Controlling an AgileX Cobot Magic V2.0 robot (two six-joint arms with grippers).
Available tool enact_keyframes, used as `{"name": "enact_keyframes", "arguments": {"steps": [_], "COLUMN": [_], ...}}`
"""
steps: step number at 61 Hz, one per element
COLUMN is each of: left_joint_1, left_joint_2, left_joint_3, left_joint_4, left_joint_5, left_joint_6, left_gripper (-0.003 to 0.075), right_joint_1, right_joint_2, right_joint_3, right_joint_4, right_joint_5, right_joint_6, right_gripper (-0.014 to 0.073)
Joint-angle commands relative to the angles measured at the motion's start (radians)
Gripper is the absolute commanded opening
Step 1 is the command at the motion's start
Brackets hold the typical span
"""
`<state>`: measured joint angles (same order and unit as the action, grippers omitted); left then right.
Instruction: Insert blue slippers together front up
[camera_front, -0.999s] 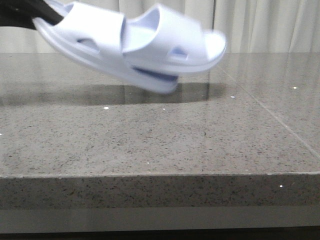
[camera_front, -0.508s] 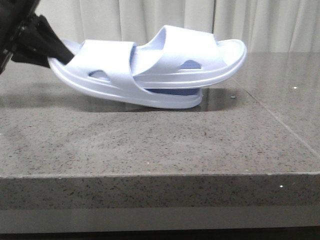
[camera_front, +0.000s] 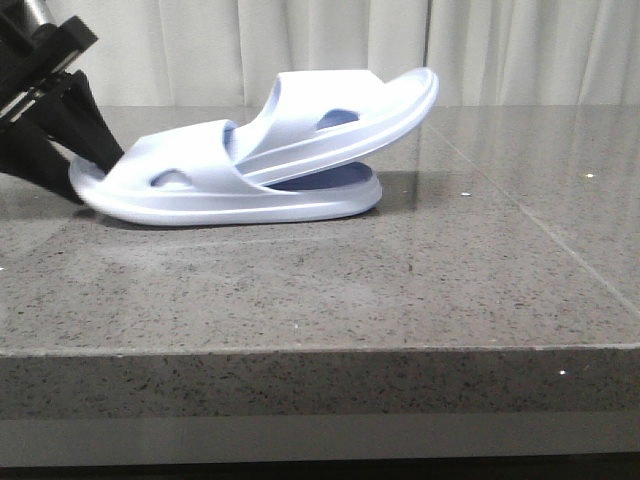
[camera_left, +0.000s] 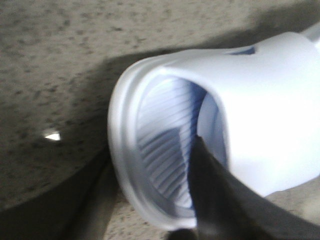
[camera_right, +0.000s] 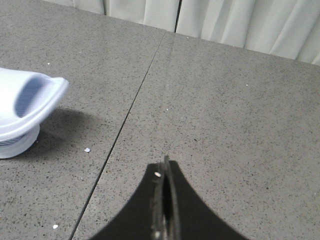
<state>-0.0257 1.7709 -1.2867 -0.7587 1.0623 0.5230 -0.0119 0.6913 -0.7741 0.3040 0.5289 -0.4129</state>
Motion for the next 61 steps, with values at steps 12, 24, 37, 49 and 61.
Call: {"name": "enact_keyframes", "arguments": {"steps": [12,24,37,49,61], "left_joint_1": [0.0,0.0,0.0,0.0,0.0], "left_joint_2": [-0.043,-0.043,-0.103,-0.232,-0.501], "left_joint_3": [-0.111,-0.271,-0.353,-0.33,-0.137], "left_joint_4": [0.27,0.462,0.466,0.492,0.524], "left_joint_5": [0.013,0.131,0.171,0.134,-0.138], "left_joint_6": [-0.179,-0.292,-0.315,-0.315,-0.315], "left_gripper": [0.0425,0.0394,-0.0018,-0.002,-0.002], "right_joint_1": [-0.002,-0.002,-0.002,-0.002,-0.002], "right_joint_2": [-0.006,-0.006,0.001,0.002,0.001], "right_joint_3": [-0.026,-0.026,-0.026,-0.026,-0.009], "right_joint_4": [0.007,0.007,0.007,0.007,-0.016], "right_joint_5": [-0.081,-0.081,-0.08,-0.09,-0.149], "right_joint_6": [-0.009,-0.009,-0.009,-0.009,-0.009], "right_gripper": [-0.006,-0.006,-0.006,-0.006,-0.006]}}
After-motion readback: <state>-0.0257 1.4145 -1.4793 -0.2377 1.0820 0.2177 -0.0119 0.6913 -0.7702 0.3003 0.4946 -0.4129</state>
